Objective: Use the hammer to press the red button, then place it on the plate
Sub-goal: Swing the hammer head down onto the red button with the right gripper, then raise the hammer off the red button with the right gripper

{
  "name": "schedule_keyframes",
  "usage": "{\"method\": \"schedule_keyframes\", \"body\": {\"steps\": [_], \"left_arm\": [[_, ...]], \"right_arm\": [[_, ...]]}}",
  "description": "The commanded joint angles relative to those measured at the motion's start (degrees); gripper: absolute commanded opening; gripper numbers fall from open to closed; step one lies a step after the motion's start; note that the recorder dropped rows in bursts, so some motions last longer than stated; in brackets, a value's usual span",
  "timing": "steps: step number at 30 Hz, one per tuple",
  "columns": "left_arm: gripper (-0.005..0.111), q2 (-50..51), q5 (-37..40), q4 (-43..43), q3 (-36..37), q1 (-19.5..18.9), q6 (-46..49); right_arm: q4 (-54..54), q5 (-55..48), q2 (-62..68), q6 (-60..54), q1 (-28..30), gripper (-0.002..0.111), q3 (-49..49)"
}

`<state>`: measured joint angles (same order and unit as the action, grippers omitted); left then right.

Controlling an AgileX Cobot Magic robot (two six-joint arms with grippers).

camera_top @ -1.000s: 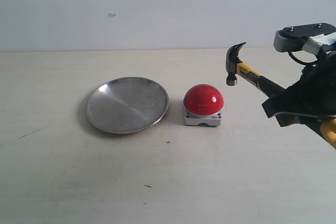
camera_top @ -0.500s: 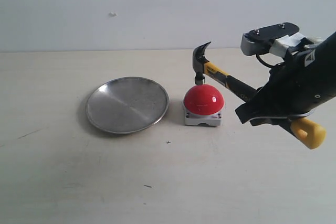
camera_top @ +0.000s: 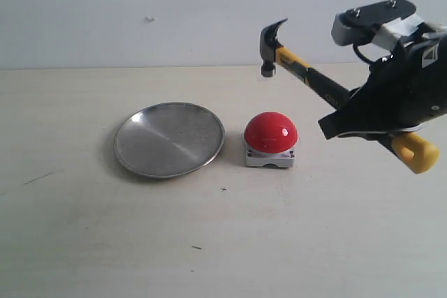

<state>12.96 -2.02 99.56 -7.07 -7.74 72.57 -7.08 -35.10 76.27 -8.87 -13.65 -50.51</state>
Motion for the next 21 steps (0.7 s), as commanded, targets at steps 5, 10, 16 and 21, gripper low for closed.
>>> {"method": "schedule_keyframes", "body": {"steps": [5, 10, 16, 21], "left_arm": [[0.0, -0.39, 0.0, 0.38, -0.44, -0.17, -0.09], [0.0, -0.39, 0.0, 0.38, -0.44, -0.17, -0.01], [0.0, -0.29, 0.0, 0.38, -0.44, -0.17, -0.04], [0.0, -0.29, 0.0, 0.38, -0.44, -0.17, -0.04]], "right_arm": [[-0.11, 3.72, -2.78, 1.24, -0.03, 0.0, -2.48], [-1.07, -3.36, 4.79, 1.42, -0.03, 0.0, -2.48], [-1.98, -5.29, 9.7, -1.4, -0.03, 0.0, -2.48], [-3.57, 4.24, 0.97, 0.19, -0.03, 0.0, -2.48]]}}
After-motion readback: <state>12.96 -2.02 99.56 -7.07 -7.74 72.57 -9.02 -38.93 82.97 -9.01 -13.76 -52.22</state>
